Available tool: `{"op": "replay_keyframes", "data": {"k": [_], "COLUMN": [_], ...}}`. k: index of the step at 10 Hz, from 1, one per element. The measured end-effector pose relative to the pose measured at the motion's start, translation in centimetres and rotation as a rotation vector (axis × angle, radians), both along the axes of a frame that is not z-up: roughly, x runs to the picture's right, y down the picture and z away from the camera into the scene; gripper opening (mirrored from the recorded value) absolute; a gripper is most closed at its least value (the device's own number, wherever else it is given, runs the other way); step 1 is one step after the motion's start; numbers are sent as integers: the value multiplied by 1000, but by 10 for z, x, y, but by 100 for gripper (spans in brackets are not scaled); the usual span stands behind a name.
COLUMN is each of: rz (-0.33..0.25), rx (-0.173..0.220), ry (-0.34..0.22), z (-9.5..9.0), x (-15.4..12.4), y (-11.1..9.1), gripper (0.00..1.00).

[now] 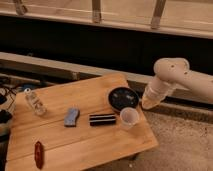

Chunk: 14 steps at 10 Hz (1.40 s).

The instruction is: Place the ceramic cup in the ceramic bowl

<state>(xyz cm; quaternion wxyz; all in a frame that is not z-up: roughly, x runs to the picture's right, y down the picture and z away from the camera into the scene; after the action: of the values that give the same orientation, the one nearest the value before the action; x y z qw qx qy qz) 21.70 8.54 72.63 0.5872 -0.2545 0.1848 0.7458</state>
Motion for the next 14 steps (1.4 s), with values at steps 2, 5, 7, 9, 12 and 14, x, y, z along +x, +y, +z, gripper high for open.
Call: {"op": "replay_keyframes", "data": {"k": [2,5,7,9,12,14], "rz": [-3,-15,-15,-10,-15,-12], "rx": [-21,-89,-151,-176,-172,-167], "ry": [-33,-72,-96,-109,-117,-118], "z": [-8,9,28,33,31,30], "x": [-5,-11,-15,-15,-18,-17], "y": [-2,22,39,45,41,40], "gripper": [52,78,80,80,80,80]}}
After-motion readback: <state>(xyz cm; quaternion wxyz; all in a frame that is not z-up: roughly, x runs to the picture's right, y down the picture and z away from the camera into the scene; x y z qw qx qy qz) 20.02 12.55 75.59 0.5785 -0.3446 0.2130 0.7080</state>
